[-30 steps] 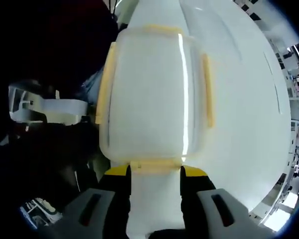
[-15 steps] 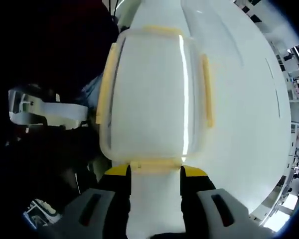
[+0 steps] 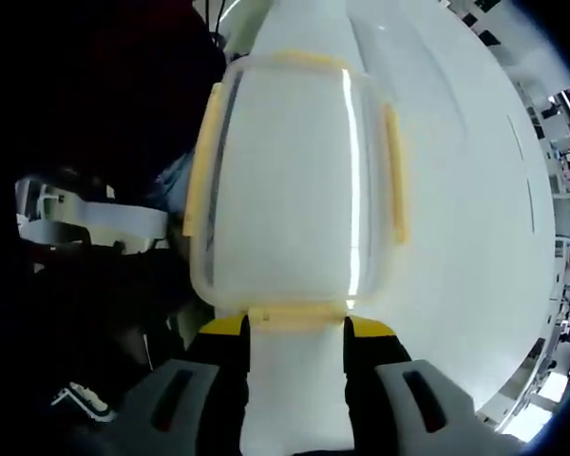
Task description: Snap each plastic latch of the storage box into its locked position after aligning the lid with the box until every specified latch is closed and the lid sits flush.
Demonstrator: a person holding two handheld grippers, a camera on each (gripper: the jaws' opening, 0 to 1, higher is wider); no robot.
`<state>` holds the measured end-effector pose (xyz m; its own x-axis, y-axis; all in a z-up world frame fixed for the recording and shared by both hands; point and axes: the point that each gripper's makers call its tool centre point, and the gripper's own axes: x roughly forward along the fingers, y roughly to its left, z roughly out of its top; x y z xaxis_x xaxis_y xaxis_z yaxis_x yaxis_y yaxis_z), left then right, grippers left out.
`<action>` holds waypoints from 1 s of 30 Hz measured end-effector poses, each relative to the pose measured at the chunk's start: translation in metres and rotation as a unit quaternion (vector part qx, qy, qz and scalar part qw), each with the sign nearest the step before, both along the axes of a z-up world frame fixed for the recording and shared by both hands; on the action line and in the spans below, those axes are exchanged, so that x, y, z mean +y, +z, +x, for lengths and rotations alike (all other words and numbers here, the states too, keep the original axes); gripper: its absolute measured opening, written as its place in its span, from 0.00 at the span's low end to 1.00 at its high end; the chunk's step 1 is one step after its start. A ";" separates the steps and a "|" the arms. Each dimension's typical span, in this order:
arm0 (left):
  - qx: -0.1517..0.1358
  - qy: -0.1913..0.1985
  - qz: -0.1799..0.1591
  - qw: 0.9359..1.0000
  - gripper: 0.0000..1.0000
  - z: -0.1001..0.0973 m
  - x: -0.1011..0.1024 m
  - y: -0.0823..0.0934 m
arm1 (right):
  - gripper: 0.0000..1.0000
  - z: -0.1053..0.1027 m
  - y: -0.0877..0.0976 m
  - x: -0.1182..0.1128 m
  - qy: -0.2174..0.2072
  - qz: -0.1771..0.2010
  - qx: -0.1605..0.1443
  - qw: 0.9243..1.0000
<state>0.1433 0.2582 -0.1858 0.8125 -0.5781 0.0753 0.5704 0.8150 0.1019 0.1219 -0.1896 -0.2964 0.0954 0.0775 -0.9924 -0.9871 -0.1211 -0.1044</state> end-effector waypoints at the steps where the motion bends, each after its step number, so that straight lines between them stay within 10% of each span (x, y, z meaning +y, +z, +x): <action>1: 0.000 0.000 0.000 1.000 0.88 0.000 0.000 0.000 | 0.37 0.000 0.000 0.001 0.001 0.000 0.000 1.000; 30: 0.011 -0.005 -0.005 1.000 0.88 -0.006 0.005 -0.007 | 0.37 -0.002 0.001 0.035 0.016 0.009 0.006 1.000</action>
<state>0.1376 0.2635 -0.1930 0.8083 -0.5854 0.0627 0.5804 0.8102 0.0820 0.1200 -0.1549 -0.2959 0.0807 0.0974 -0.9920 -0.9840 -0.1509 -0.0949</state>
